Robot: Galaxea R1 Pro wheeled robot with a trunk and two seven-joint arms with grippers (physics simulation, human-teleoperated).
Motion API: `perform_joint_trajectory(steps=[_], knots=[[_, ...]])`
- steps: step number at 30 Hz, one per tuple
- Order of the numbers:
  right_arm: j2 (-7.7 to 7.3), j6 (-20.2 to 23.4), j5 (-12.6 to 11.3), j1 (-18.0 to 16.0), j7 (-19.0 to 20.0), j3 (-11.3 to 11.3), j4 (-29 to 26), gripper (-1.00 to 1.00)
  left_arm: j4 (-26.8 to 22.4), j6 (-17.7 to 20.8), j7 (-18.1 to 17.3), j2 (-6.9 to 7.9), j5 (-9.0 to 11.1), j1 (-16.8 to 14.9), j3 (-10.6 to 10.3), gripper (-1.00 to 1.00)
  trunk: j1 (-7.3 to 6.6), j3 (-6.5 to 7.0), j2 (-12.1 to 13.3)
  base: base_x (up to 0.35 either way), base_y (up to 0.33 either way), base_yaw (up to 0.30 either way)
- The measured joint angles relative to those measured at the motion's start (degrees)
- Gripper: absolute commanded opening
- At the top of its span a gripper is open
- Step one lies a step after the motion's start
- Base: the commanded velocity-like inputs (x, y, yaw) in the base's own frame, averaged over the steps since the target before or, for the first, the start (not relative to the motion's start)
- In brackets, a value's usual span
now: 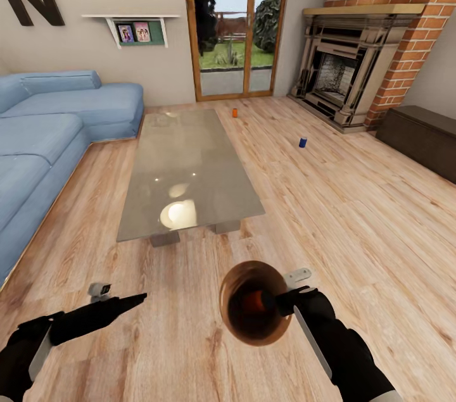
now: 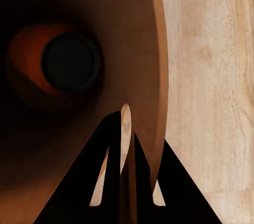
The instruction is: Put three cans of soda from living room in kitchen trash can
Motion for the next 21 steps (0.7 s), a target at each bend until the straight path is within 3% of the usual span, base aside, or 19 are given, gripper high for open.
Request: perform_joint_trajectory(steps=[6, 11, 16, 17, 21], knots=[[0.0, 0.0, 0.0, 0.0, 0.0, 0.0, 0.0, -1.0, 6.6, -7.5, 1.7, 1.43, -0.2, 0.0, 0.3, 1.0, 0.0, 0.0, 0.0, 0.0, 0.0, 0.0], [0.0, -0.1, 0.0, 0.0, 0.0, 0.0, -0.1, -1.0, 9.6, -11.8, 11.7, 2.01, -0.2, 0.0, 0.3, 1.0, 0.0, 0.0, 0.0, 0.0, 0.0, 0.0], [0.0, -0.1, 0.0, 0.0, 0.0, -0.1, -0.1, -1.0, 10.3, -12.8, 19.6, 2.12, -0.2, 0.0, 0.3, 1.0, 0.0, 0.0, 0.0, 0.0, 0.0, 0.0], [0.0, -0.1, 0.0, 0.0, 0.0, -0.1, -0.1, -1.0, 10.4, -13.0, 25.6, 2.12, -0.2, 0.0, 0.3, 1.0, 0.0, 0.0, 0.0, 0.0, 0.0, 0.0], [0.0, -0.1, 0.1, 0.0, -0.1, -0.1, -0.1, -1.0, 10.4, -13.1, 28.9, 2.04, -0.1, 0.0, 0.3, 1.0, 0.0, 0.0, 0.0, 0.031, -0.043, -0.039]])
